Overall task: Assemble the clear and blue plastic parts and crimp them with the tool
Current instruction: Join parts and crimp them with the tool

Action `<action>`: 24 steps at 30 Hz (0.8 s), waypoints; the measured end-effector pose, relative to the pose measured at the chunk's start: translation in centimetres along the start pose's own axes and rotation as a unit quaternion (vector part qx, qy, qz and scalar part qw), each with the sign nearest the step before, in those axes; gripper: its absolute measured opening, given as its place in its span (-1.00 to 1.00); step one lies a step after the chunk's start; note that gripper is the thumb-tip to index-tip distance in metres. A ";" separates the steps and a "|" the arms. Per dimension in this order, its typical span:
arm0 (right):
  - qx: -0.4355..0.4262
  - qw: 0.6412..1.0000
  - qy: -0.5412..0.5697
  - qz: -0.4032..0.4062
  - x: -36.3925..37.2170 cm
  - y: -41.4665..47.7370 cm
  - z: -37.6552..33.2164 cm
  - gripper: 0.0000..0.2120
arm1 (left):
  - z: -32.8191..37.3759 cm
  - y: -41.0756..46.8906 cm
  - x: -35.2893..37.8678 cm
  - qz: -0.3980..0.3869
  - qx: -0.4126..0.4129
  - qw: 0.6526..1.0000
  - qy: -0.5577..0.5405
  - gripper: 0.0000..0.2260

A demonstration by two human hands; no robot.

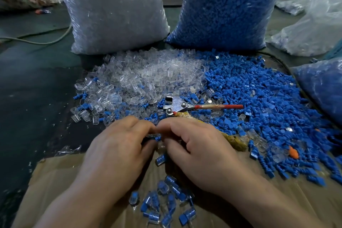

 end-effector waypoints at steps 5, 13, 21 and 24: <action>-0.068 0.994 0.021 -0.083 1.2 -0.7 -1.6 -0.73 | -0.4 0.0 0.0 0.028 0.006 0.999 -0.018 -0.91; 0.025 0.998 0.060 0.020 -0.6 -0.2 0.9 -0.84 | -1.3 -0.1 -0.4 0.093 -0.059 0.988 -0.111 -0.98; 0.119 0.985 0.123 0.028 -0.7 -0.4 2.7 -0.89 | -2.1 -0.5 -0.3 0.129 -0.126 0.962 -0.205 -0.84; 0.135 0.980 0.138 0.041 -0.9 -0.5 2.9 -0.89 | -1.8 -0.3 0.4 0.080 -0.106 0.978 -0.161 -0.77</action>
Point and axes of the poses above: each hand's wrist, its own y-axis towards the middle knuckle, its own x-axis out of the palm, z = x × y, the point moved 9 cm from there along y, towards the middle knuckle, and after that the axes turned 10 degrees about z, right-handed, at the moved point
